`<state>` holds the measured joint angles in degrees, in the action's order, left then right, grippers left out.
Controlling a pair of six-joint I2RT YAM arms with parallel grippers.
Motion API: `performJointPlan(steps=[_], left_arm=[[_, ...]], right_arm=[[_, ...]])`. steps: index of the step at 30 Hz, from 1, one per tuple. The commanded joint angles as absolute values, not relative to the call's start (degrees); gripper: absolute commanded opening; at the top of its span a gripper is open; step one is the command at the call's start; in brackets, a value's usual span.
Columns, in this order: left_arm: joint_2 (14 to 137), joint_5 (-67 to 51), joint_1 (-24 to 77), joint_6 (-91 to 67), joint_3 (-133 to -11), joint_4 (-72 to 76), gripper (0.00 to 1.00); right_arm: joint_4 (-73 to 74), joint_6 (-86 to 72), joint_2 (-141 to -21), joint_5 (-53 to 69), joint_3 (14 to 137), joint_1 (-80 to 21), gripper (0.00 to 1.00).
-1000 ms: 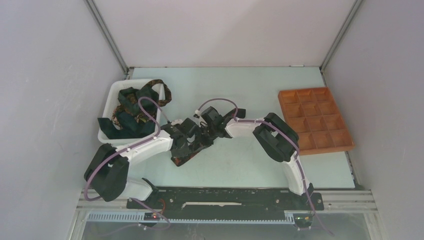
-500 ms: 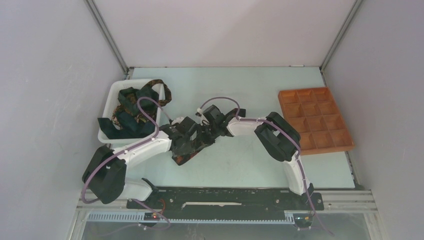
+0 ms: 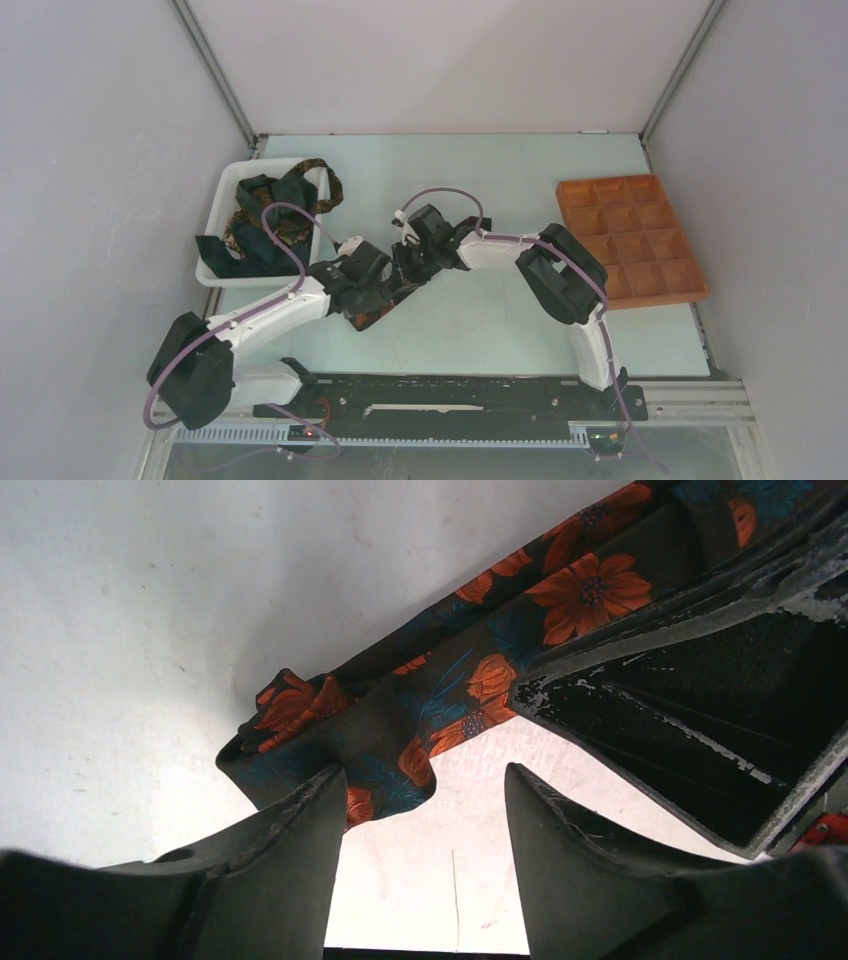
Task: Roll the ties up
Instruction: Roll the tie at the center of the board.
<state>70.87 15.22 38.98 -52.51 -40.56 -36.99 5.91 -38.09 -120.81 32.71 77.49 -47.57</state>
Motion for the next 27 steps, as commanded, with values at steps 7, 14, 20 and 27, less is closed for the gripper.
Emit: performJointPlan(steps=[7, 14, 20, 27], left_arm=[[64.5, 16.4, 39.5, -53.2, -38.8, -35.7, 0.69], [62.0, 16.6, 39.5, -53.2, -38.2, -35.7, 0.71], [60.0, 16.7, 39.5, -53.0, -38.2, -36.3, 0.72], [56.7, 17.9, 39.5, -52.5, -39.5, -39.6, 0.74]], right_arm=[[3.1, -36.4, -116.5, 34.0, 77.4, -48.9, 0.31], [2.2, -36.2, -116.4, 34.8, 77.5, -49.5, 0.36], [1.5, -36.1, -116.5, 35.2, 77.4, -49.8, 0.39], [0.6, -35.9, -115.7, 35.7, 77.5, -50.3, 0.41]])
